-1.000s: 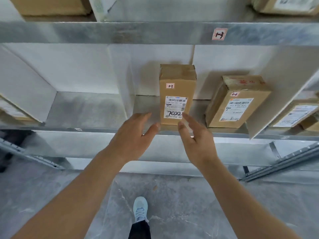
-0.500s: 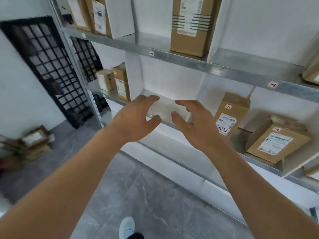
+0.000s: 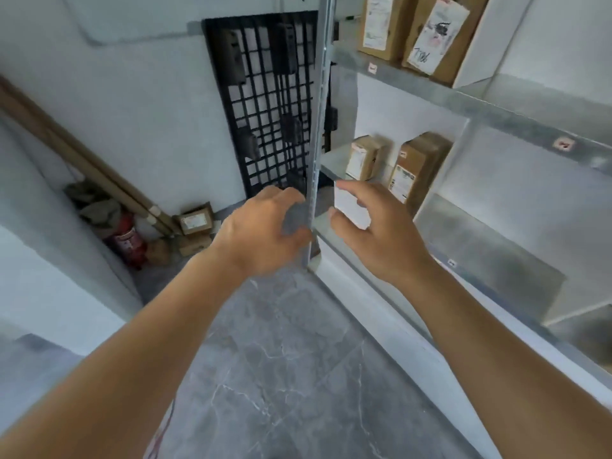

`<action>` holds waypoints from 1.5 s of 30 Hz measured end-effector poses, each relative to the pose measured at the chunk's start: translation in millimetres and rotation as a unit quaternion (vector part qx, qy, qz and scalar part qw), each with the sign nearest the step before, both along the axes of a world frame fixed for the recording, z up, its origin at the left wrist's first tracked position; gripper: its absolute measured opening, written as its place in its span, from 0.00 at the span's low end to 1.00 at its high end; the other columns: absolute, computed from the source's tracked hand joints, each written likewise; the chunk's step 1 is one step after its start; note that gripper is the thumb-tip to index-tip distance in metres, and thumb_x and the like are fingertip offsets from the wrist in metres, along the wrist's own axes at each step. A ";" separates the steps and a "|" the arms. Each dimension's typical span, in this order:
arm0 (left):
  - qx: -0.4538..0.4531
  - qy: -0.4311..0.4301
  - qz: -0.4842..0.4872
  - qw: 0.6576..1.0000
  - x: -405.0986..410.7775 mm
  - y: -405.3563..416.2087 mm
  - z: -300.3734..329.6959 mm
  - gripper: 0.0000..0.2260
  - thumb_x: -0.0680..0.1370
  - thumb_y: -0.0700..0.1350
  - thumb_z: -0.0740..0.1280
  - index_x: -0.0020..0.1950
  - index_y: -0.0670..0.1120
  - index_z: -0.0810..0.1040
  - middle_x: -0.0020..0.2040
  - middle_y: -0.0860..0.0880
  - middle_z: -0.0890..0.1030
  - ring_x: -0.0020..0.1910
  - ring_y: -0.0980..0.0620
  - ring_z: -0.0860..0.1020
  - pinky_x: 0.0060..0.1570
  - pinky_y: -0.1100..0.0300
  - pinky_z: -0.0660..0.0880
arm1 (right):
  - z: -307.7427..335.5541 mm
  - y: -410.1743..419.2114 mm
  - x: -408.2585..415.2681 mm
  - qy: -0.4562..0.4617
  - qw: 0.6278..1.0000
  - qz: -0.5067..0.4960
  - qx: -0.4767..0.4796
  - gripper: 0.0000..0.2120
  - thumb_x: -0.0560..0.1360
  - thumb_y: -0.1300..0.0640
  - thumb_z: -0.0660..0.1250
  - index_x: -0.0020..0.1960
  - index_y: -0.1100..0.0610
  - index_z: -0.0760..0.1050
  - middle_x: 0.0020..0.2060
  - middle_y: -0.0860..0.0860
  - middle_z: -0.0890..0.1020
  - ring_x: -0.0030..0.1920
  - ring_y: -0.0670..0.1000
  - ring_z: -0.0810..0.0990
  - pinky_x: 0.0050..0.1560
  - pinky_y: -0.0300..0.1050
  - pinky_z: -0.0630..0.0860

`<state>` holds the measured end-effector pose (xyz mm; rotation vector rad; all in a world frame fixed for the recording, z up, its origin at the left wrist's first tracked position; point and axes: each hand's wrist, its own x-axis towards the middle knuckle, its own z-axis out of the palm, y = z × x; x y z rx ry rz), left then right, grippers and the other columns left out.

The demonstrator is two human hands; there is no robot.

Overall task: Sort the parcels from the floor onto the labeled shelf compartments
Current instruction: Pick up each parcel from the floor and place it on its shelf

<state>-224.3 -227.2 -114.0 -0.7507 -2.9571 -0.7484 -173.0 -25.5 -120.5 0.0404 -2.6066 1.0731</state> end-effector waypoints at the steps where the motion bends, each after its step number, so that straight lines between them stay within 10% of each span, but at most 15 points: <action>1: -0.003 -0.001 0.010 1.000 -15.5 -17.3 -1.4 0.25 0.77 0.61 0.65 0.73 0.54 0.73 0.67 0.50 0.76 0.61 0.46 0.78 0.59 0.50 0.76 | -3.9 -17.2 -18.6 -0.003 1.000 0.010 -0.005 0.26 0.77 0.39 0.64 0.73 0.46 0.74 0.68 0.43 0.77 0.65 0.42 0.74 0.64 0.43 0.73; 12: -0.003 -0.047 0.132 0.990 -183.0 -145.7 -54.9 0.34 0.69 0.68 0.56 0.70 0.54 0.76 0.65 0.51 0.78 0.63 0.48 0.78 0.62 0.49 0.76 | -71.0 -131.5 -225.7 -0.075 0.988 0.136 -0.022 0.25 0.78 0.40 0.65 0.73 0.46 0.74 0.68 0.40 0.75 0.68 0.38 0.73 0.69 0.42 0.72; 27: -0.019 -0.151 0.270 0.951 -461.3 -242.6 -140.7 0.20 0.78 0.55 0.69 0.71 0.56 0.76 0.60 0.54 0.76 0.59 0.51 0.77 0.61 0.51 0.76 | -143.1 -228.4 -555.5 -0.182 0.949 0.258 0.005 0.23 0.80 0.42 0.65 0.74 0.45 0.73 0.69 0.43 0.75 0.67 0.44 0.74 0.66 0.49 0.75; 37: -0.034 -0.240 0.245 0.939 -680.4 -335.5 -236.0 0.36 0.68 0.67 0.56 0.71 0.53 0.76 0.64 0.48 0.78 0.63 0.46 0.77 0.61 0.48 0.76 | -231.0 -331.9 -763.4 -0.258 0.937 0.233 0.040 0.22 0.82 0.43 0.64 0.75 0.45 0.72 0.68 0.45 0.74 0.62 0.44 0.75 0.58 0.41 0.71; 45: -0.060 -0.320 0.210 0.922 -801.0 -382.2 -308.2 0.22 0.81 0.55 0.67 0.75 0.55 0.72 0.65 0.49 0.75 0.62 0.48 0.76 0.58 0.55 0.73 | -310.4 -377.2 -875.9 -0.347 0.910 0.216 0.062 0.22 0.81 0.44 0.64 0.73 0.46 0.71 0.67 0.48 0.73 0.63 0.47 0.74 0.59 0.41 0.70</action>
